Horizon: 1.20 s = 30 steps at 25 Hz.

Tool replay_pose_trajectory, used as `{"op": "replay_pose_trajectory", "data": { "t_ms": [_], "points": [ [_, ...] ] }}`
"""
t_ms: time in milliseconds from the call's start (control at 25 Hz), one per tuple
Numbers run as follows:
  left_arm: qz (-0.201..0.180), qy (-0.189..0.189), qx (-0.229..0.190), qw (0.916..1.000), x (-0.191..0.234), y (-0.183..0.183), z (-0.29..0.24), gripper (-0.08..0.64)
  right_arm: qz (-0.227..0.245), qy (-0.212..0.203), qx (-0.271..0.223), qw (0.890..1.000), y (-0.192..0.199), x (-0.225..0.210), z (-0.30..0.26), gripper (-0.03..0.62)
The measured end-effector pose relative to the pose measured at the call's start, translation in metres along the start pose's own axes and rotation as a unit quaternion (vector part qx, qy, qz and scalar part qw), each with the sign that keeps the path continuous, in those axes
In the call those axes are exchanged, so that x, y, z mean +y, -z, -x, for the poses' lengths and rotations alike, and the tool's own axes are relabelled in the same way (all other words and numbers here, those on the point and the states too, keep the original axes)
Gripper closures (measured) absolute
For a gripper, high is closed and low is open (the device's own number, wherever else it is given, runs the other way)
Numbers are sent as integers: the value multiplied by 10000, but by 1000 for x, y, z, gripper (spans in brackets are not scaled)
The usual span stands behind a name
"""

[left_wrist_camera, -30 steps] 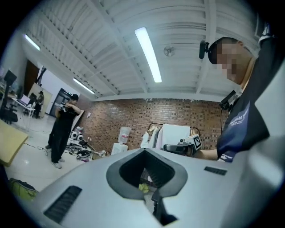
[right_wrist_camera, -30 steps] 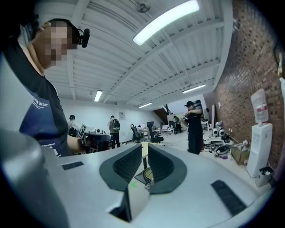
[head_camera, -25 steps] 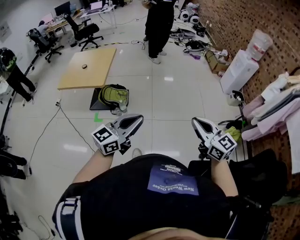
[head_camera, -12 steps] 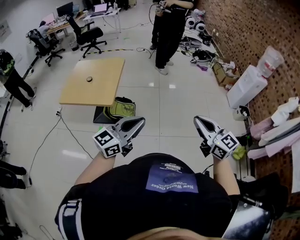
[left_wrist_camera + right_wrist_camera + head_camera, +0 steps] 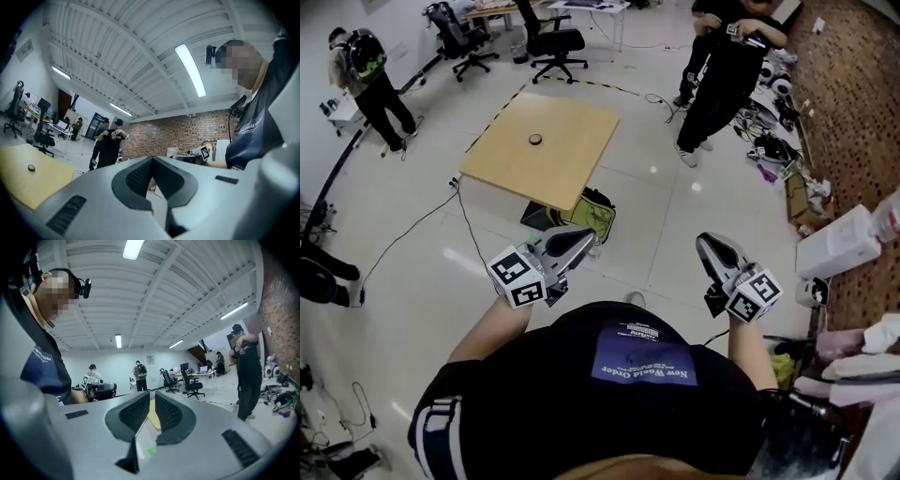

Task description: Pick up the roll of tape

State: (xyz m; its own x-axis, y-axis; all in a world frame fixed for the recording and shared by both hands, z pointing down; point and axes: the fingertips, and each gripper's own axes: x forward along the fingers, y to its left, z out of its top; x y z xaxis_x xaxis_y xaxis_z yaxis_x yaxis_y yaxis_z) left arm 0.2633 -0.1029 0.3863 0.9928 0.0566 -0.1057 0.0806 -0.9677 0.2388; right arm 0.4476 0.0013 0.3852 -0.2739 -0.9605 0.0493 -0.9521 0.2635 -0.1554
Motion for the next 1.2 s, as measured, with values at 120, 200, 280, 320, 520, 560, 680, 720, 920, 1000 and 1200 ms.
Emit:
{"op": "replay_pose_trajectory", "data": {
  "t_ms": [120,200,280,320,520,560,680,720,920,1000,1200],
  "points": [
    [-116,-355,-32,9993,27,-1,-28,568,18,-391,26,9992,-3,-45,-27,578],
    [-179,-715,-97,9972,50,-6,-42,568,16,-746,60,9972,-7,-75,-54,575],
    [-229,-1176,-231,9925,75,-15,-48,568,-1,-1191,128,9928,-13,-103,-91,575],
    [-236,-1382,-304,9897,86,-20,-50,568,5,-1400,171,9900,-18,-114,-110,575],
    [-232,-2059,-496,9770,135,-40,-60,568,233,-2122,238,9767,-40,-146,-181,566],
    [-224,-2160,-546,9746,143,-42,-62,568,263,-2242,240,9739,-42,-151,-193,566],
    [-184,-2503,-604,9661,157,-44,-58,568,225,-2673,322,9628,-43,-154,-229,566],
    [-197,-2601,-580,9636,160,-44,-56,568,203,-2799,348,9592,-42,-153,-239,566],
    [-203,-3005,-528,9521,188,-51,-37,568,212,-3164,430,9474,-40,-142,-288,558],
    [-151,-3056,-543,9505,199,-49,-30,568,227,-3221,472,9453,-37,-137,-303,558],
    [-220,-2898,-645,9547,241,-54,1,568,416,-3194,573,9450,-30,-115,-352,552]
  ]
}}
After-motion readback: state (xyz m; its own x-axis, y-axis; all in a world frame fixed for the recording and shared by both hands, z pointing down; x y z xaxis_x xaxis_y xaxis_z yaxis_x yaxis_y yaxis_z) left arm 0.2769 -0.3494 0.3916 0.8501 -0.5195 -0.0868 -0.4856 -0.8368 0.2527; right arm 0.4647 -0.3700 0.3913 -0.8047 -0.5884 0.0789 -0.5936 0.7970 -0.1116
